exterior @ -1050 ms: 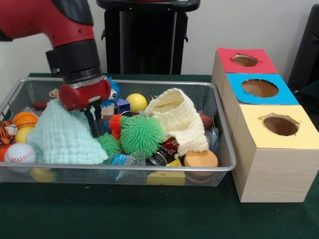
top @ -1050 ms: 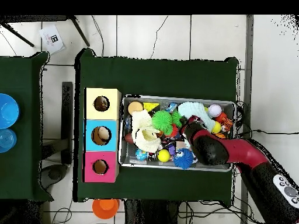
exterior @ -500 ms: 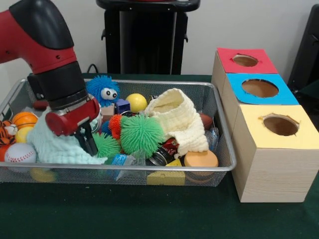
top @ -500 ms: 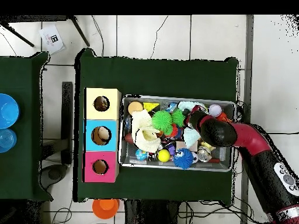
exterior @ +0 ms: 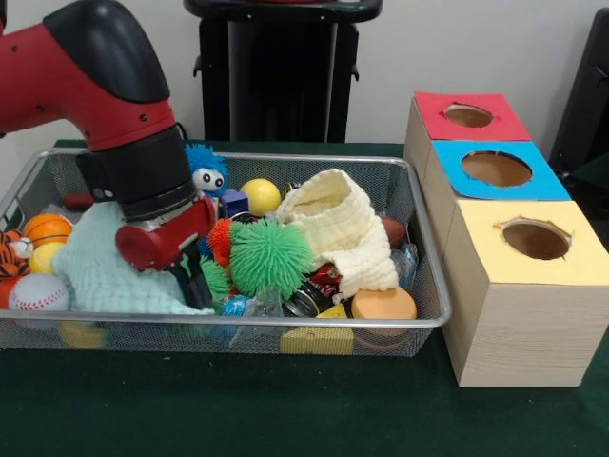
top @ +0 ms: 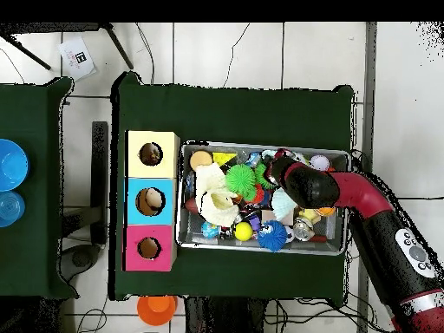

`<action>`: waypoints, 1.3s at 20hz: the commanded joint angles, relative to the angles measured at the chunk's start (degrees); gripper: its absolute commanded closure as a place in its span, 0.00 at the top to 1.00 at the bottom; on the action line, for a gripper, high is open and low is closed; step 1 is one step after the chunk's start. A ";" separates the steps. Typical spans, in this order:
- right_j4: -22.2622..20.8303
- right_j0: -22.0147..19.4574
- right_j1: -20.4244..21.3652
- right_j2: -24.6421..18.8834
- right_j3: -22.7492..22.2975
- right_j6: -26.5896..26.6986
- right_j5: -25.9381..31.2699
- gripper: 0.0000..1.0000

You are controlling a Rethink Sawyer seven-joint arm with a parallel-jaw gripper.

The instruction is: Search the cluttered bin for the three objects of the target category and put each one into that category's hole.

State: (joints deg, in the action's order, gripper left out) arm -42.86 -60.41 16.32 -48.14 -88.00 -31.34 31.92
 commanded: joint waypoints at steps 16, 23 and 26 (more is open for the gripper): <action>-3.33 17.22 6.70 19.82 -8.72 -17.23 2.59 0.00; -1.06 21.10 4.76 25.72 -6.42 -16.85 2.77 0.00; -0.15 22.34 3.49 27.90 -5.98 -16.79 3.38 0.00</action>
State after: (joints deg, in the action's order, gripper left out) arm -42.00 -39.90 26.45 -31.35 -93.99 -31.42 31.34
